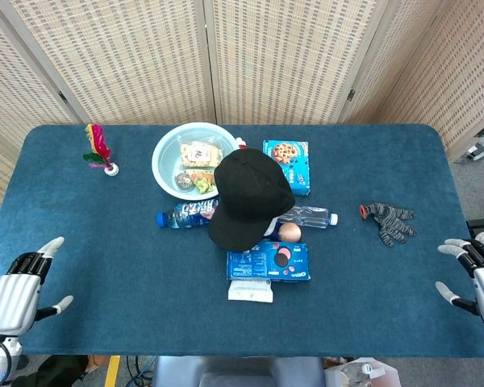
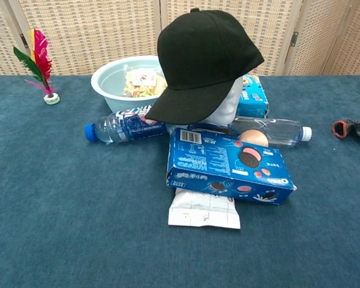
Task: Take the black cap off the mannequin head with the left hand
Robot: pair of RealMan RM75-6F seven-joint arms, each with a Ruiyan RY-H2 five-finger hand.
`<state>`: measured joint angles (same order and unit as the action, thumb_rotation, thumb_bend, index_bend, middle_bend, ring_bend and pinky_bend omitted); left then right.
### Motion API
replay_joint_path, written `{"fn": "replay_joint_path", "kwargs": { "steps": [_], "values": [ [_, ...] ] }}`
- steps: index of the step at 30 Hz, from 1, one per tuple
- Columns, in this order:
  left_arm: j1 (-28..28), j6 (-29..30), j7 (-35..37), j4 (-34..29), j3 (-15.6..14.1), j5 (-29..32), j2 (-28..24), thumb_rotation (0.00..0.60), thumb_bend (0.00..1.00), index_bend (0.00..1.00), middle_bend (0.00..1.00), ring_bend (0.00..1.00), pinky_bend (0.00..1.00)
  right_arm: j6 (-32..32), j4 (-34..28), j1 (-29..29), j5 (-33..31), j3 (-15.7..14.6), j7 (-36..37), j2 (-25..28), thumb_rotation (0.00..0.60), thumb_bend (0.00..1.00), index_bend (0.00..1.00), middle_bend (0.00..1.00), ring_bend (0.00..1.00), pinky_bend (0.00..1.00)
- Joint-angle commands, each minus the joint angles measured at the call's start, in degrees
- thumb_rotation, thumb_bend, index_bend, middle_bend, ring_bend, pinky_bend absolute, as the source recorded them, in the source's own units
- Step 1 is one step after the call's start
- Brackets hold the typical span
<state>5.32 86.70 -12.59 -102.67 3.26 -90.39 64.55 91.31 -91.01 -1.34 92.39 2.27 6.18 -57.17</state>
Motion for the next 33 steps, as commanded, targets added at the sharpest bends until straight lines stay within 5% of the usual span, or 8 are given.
{"fn": "replay_joint_path", "kwargs": {
  "steps": [1, 4, 7, 9, 13, 18, 33],
  "values": [
    [2.3, -1.8, 2.6, 1.8, 0.6, -1.9, 0.9, 0.6, 0.07, 0.13, 0.19, 0.33, 0.25, 0.1, -0.1, 0.1, -0.1, 0.0, 0.0, 0.1, 0.6, 0.2, 0.33, 0.29, 0.22, 0.32],
    [4.8, -3.7, 5.3, 3.2, 1.2, -3.5, 2.0, 0.6, 0.07, 0.16, 0.24, 0.39, 0.37, 0.0, -0.1, 0.2, -0.1, -0.1, 0.1, 0.0, 0.6, 0.2, 0.33, 0.29, 0.22, 0.32],
    [7.7, -6.0, 8.4, 5.3, 1.5, -5.3, 3.4, 0.6, 0.07, 0.21, 0.33, 0.5, 0.62, -0.1, 0.1, 0.3, -0.2, -0.3, 0.2, -0.2, 0.6, 0.2, 0.33, 0.29, 0.22, 0.32],
    [9.8, -7.8, 10.4, 6.9, 1.6, -6.5, 4.6, 0.6, 0.07, 0.25, 0.42, 0.59, 0.8, -0.1, 0.1, 0.3, -0.2, -0.3, 0.2, -0.3, 0.6, 0.2, 0.33, 0.29, 0.22, 0.32],
    [13.6, -9.3, 13.3, 11.0, 2.2, -9.1, 8.2, 0.6, 0.07, 0.32, 0.63, 0.75, 0.98, 0.1, 0.1, 0.5, -0.2, -0.4, 0.1, -0.3, 0.6, 0.2, 0.33, 0.29, 0.22, 0.32],
    [18.1, -11.7, 16.1, 16.1, 2.7, -10.6, 13.1, 0.6, 0.07, 0.37, 0.75, 0.85, 1.0, 0.2, 0.1, 0.8, -0.4, -0.5, 0.1, -0.4, 0.6, 0.2, 0.33, 0.29, 0.22, 0.32],
    [25.1, -13.5, 10.5, 26.9, 6.4, -5.5, 28.8, 0.6, 0.07, 0.44, 0.9, 0.99, 1.0, 0.2, 1.1, 1.2, -0.7, -0.6, 1.0, -0.8, 0.6, 0.2, 0.33, 0.29, 0.22, 0.32]
  ]
}}
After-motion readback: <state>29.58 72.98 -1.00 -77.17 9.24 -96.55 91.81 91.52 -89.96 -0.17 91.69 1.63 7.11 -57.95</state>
